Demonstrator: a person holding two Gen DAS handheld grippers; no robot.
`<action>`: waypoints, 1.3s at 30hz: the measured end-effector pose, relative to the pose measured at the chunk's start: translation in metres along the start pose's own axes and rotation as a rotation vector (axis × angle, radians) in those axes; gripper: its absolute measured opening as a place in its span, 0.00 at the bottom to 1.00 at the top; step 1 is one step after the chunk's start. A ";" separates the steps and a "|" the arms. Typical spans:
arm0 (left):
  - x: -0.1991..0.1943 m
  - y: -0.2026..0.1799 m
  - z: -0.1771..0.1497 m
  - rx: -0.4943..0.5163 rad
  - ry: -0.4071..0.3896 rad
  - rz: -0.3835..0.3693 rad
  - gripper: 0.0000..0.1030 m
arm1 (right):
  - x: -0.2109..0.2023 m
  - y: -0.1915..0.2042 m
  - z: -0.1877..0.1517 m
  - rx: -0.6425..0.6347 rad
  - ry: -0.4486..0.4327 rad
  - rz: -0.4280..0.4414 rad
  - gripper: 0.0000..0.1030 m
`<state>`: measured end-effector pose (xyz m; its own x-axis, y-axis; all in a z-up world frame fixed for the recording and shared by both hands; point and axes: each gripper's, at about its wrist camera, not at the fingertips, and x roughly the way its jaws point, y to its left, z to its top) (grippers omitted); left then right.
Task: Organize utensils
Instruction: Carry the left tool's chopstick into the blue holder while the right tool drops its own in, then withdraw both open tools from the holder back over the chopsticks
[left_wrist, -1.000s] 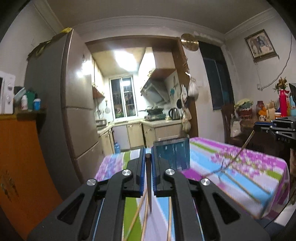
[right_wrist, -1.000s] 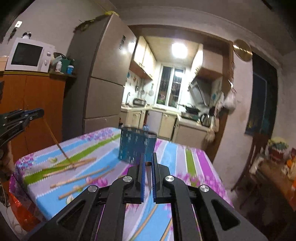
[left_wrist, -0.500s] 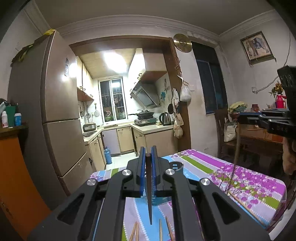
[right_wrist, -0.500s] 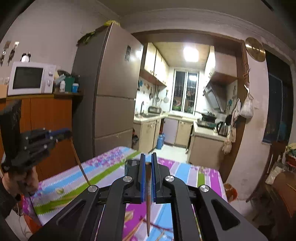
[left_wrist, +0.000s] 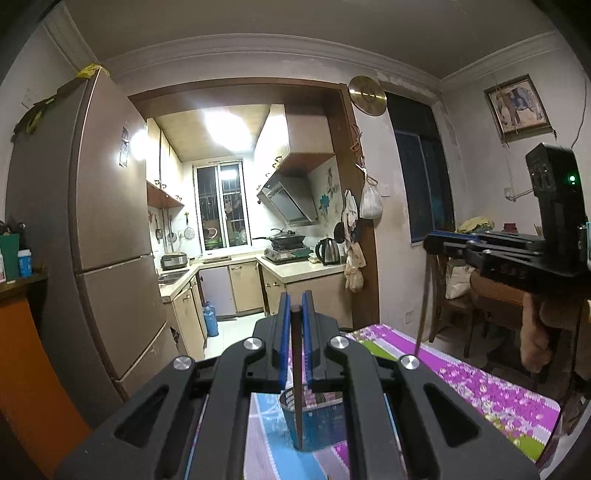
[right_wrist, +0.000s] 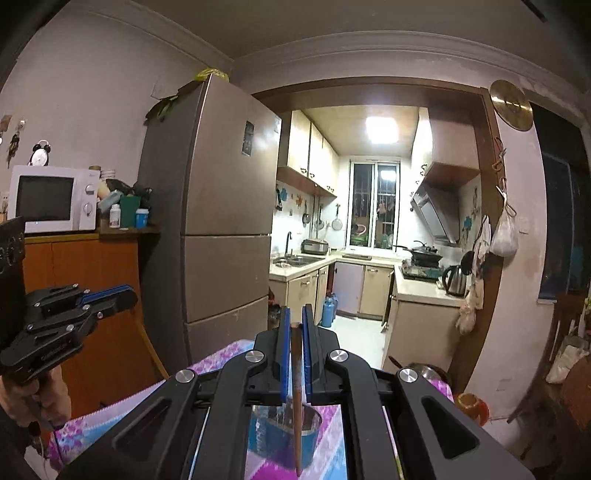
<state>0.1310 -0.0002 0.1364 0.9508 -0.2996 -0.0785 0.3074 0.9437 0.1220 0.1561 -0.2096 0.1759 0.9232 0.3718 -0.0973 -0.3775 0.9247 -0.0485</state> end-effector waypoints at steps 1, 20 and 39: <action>0.004 0.001 0.005 -0.002 -0.001 0.000 0.05 | 0.004 -0.001 0.003 0.003 -0.004 0.001 0.07; 0.111 0.009 0.004 -0.027 0.090 -0.007 0.05 | 0.117 -0.024 -0.007 0.077 0.050 0.013 0.07; 0.142 0.019 -0.020 -0.062 0.168 -0.013 0.06 | 0.145 -0.031 -0.048 0.088 0.110 0.001 0.09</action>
<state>0.2713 -0.0218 0.1076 0.9253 -0.2894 -0.2450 0.3123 0.9481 0.0593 0.2980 -0.1884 0.1156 0.9076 0.3660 -0.2058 -0.3662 0.9297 0.0383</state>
